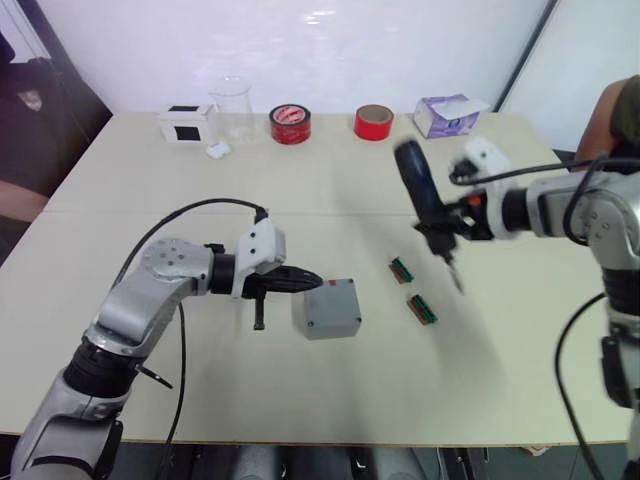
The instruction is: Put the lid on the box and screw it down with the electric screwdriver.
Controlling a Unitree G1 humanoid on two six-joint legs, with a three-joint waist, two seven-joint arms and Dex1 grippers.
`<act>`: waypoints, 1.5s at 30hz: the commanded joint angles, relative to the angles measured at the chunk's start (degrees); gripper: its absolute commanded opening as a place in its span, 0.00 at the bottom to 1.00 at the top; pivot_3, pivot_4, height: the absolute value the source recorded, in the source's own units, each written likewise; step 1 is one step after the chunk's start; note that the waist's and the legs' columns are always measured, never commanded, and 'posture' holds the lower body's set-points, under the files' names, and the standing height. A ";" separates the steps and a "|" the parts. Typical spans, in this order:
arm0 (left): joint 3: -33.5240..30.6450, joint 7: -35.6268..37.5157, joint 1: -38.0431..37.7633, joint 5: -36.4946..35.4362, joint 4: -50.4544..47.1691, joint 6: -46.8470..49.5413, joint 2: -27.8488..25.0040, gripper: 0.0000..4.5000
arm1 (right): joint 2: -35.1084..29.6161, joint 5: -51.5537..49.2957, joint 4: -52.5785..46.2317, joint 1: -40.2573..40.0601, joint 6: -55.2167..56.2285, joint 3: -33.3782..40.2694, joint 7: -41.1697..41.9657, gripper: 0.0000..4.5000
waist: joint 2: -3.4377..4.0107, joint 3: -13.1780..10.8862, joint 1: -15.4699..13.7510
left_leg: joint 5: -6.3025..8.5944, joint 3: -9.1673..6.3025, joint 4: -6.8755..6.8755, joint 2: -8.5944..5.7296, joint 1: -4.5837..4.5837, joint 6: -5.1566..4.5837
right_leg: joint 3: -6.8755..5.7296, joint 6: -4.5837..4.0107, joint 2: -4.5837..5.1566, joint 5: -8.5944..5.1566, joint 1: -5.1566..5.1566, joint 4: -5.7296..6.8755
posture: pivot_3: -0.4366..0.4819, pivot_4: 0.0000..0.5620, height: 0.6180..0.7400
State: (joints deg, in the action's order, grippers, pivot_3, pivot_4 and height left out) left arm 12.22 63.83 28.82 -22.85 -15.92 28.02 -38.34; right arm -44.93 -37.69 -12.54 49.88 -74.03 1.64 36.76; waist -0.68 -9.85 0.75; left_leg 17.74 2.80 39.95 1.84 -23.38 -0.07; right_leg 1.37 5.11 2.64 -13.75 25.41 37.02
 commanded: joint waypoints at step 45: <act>4.80 -0.11 -0.33 7.57 5.50 -2.11 4.16 0.00 | 21.98 6.88 -19.53 -29.34 44.68 -2.14 -6.09 0.41 | 0.00 0.01 -0.06 | 0.00 -0.01 0.05 -0.03 0.07 0.01 | -0.04 -0.02 0.03 -0.01 -0.10 0.06 | 0.48 0.27 1.00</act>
State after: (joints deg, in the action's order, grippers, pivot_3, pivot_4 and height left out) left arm 16.75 63.60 28.91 -15.63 -9.53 25.56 -33.58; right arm -23.29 -30.50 -30.61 20.14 -31.75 -1.47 30.21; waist -0.68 -9.84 0.69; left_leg 17.73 2.79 40.00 1.82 -23.30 -0.07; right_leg 1.34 5.10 2.67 -13.76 25.30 37.08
